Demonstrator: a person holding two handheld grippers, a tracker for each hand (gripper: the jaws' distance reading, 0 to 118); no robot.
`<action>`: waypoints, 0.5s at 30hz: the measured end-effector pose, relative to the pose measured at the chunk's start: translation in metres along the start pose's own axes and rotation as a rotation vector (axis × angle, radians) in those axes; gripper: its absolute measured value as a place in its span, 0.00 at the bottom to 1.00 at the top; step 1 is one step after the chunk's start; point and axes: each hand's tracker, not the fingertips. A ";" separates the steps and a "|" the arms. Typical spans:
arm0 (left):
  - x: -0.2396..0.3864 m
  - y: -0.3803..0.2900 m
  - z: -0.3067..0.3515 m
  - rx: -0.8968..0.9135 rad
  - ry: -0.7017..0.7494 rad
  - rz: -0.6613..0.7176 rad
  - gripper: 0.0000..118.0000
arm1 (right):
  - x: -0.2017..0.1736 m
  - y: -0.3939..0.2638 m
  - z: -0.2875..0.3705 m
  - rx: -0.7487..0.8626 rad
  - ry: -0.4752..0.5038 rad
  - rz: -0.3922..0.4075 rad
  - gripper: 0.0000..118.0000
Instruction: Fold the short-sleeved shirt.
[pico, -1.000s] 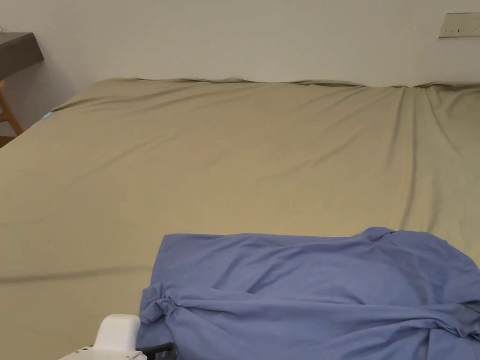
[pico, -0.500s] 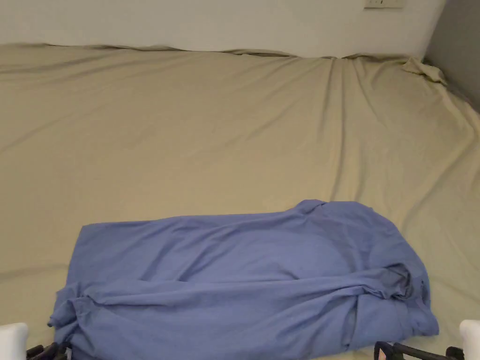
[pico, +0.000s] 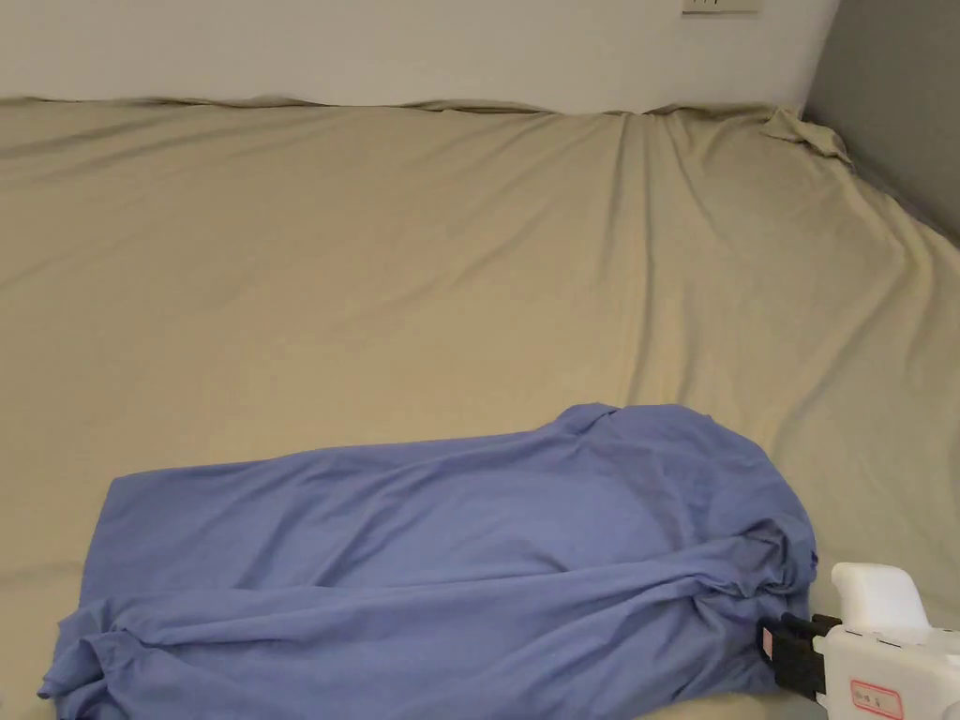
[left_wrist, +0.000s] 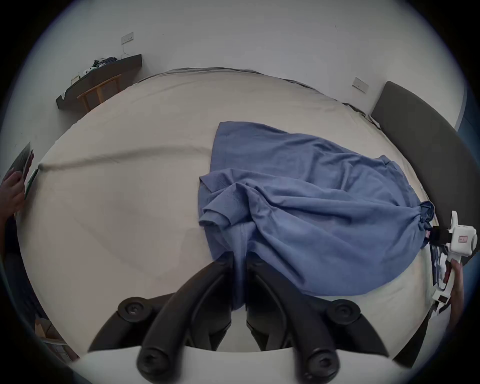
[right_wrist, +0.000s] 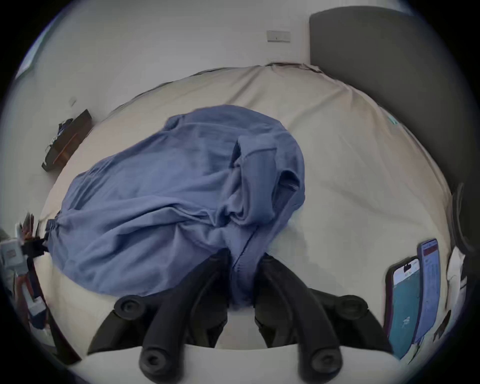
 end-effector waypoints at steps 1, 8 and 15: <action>-0.002 0.002 0.004 0.006 -0.005 0.004 0.06 | 0.000 0.000 0.006 0.014 0.003 0.002 0.15; -0.017 0.015 0.053 0.095 -0.086 0.039 0.06 | 0.007 -0.007 0.078 0.119 0.130 -0.100 0.15; -0.027 -0.004 0.096 0.105 -0.067 -0.017 0.06 | 0.017 -0.049 0.141 0.116 0.107 -0.077 0.15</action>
